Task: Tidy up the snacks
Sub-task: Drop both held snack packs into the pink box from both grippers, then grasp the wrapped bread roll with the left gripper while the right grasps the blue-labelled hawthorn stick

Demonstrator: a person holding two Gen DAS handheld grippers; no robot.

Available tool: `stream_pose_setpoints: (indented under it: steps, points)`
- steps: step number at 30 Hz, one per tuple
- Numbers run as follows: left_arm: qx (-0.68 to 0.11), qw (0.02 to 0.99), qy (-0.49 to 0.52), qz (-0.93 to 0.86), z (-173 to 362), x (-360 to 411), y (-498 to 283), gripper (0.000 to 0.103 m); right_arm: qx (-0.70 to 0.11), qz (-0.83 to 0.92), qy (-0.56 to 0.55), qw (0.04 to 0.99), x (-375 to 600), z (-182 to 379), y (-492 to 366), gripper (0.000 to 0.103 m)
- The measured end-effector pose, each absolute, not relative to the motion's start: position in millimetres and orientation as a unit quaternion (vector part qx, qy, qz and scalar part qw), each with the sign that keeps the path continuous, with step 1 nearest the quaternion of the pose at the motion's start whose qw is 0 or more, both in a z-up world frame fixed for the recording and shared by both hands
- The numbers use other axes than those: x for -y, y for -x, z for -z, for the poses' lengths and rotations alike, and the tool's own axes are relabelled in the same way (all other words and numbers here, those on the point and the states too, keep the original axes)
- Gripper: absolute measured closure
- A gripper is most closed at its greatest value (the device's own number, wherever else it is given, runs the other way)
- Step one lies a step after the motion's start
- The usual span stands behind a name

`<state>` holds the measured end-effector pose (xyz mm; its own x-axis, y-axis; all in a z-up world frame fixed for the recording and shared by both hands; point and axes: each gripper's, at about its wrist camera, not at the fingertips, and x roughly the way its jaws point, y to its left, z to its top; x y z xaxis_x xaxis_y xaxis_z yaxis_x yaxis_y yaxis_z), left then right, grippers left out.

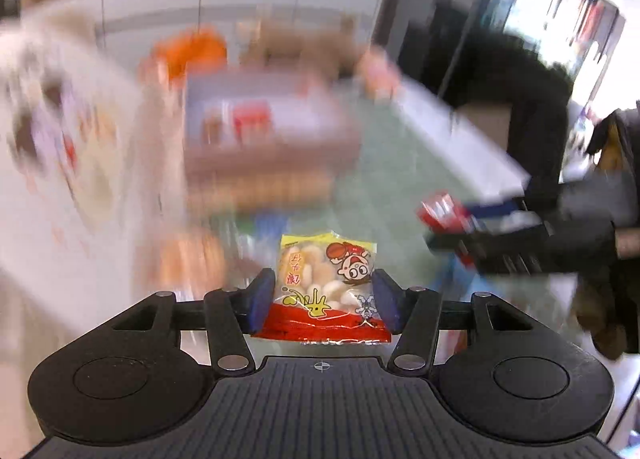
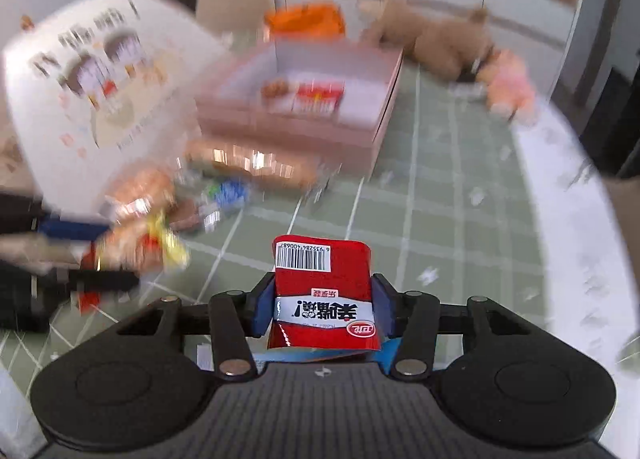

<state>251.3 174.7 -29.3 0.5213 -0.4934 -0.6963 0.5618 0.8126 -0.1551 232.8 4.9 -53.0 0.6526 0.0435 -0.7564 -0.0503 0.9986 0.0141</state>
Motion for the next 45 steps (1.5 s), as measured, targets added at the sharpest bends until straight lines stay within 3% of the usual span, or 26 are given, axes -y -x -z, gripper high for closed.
stream_pose_setpoints:
  steps: [5,8,9,12,14,20,22,25,28,32,37,45]
  points:
    - [-0.265,0.922,-0.009,0.283,-46,-159,-301,0.043,-0.351,-0.002,-0.004,0.936,21,-10,-219,0.053]
    - [-0.280,0.921,0.021,0.269,-50,-139,-367,0.042,-0.338,0.014,-0.030,0.941,34,-36,-219,0.053]
    - [-0.293,0.919,0.043,0.261,-45,-136,-387,0.047,-0.334,0.025,-0.036,0.941,37,-44,-219,0.053]
    - [-0.305,0.906,0.127,0.263,-30,-148,-413,0.047,-0.310,0.048,-0.042,0.948,48,-68,-211,0.053]
    - [-0.302,0.900,0.155,0.273,-26,-161,-410,0.047,-0.289,0.067,-0.043,0.954,53,-80,-209,0.052]
    - [-0.322,0.901,0.104,0.272,-18,-199,-354,0.047,-0.258,0.043,-0.056,0.963,40,-92,-253,0.052]
    - [-0.344,0.897,0.096,0.259,-11,-217,-331,0.047,-0.245,0.023,-0.060,0.967,27,-89,-287,0.050]
    - [-0.382,0.890,0.071,0.238,2,-241,-303,0.047,-0.238,-0.010,-0.041,0.970,3,-77,-347,0.031]
    - [-0.410,0.887,0.045,0.208,9,-265,-287,0.047,-0.269,0.000,-0.017,0.963,-18,-55,-397,0.031]
    - [-0.412,0.889,0.049,0.192,6,-290,-272,0.047,-0.314,-0.033,-0.085,0.945,-27,-28,-418,0.031]
    - [-0.406,0.888,0.058,0.208,8,-289,-269,0.047,-0.377,-0.061,-0.108,0.918,-45,15,-416,0.031]
    - [-0.398,0.875,-0.036,0.273,40,-238,-304,0.047,-0.442,-0.007,-0.096,0.892,-41,55,-368,0.031]
